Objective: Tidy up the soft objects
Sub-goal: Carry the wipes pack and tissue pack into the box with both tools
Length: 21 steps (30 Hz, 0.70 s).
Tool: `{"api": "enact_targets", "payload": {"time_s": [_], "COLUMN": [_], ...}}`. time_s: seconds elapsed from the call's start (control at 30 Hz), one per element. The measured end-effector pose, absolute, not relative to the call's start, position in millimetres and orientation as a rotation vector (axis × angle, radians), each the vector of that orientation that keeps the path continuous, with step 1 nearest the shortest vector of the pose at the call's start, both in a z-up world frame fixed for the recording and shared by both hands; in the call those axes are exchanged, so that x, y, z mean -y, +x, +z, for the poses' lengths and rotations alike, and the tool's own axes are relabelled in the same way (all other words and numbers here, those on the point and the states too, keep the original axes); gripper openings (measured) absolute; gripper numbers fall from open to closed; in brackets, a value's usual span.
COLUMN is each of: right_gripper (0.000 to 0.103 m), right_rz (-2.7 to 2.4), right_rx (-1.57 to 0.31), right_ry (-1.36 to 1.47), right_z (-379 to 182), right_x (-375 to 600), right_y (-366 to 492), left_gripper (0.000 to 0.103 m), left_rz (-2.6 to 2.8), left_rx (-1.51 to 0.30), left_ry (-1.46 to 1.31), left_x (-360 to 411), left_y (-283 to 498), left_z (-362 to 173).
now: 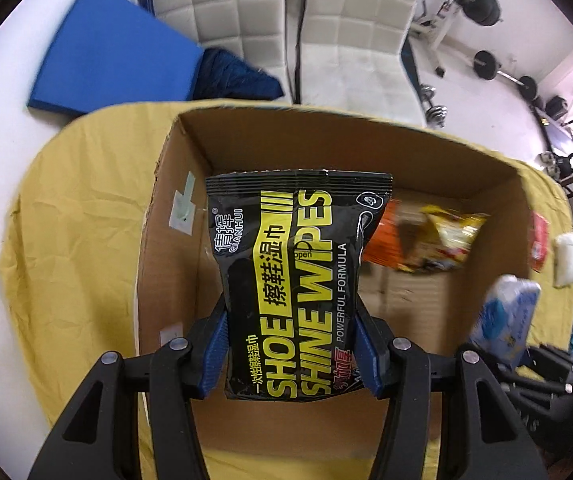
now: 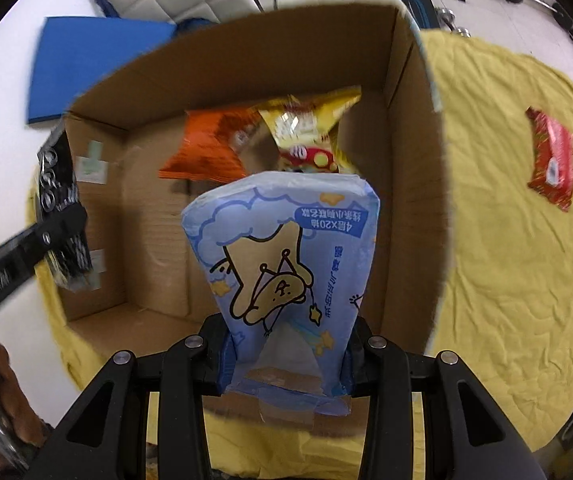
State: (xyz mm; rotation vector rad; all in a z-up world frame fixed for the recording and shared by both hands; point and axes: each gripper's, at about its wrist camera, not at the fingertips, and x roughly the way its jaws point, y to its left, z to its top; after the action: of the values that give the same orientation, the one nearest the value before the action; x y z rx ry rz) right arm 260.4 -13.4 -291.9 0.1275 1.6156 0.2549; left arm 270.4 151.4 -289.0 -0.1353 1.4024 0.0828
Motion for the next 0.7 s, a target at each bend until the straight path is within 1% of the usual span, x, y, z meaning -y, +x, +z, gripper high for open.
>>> {"api": "enact_targets", "payload": {"time_s": [0.1, 0.3, 0.5, 0.7], "right_gripper": [0.042, 0.042, 0.042, 0.043], "right_rz": [0.230, 0.201, 0.179, 0.169], "right_rx": [-1.645, -1.697, -1.745, -1.765], "right_ry": [0.093, 0.043, 0.006, -0.003], "right_z": [-313, -349, -373, -383], "right_x": [4, -13, -27, -31], "right_y": [266, 274, 280, 282], "left_gripper": [0.052, 0.052, 0.052, 0.052], "left_rz": [0.090, 0.093, 0.080, 0.076], "left_rx": [-1.448, -1.509, -1.556, -1.588], "left_ry": [-0.138, -0.101, -0.059, -0.045], "left_x": [-160, -162, -153, -151], "left_y": [289, 315, 328, 333], "left_z": [-316, -353, -375, -393]}}
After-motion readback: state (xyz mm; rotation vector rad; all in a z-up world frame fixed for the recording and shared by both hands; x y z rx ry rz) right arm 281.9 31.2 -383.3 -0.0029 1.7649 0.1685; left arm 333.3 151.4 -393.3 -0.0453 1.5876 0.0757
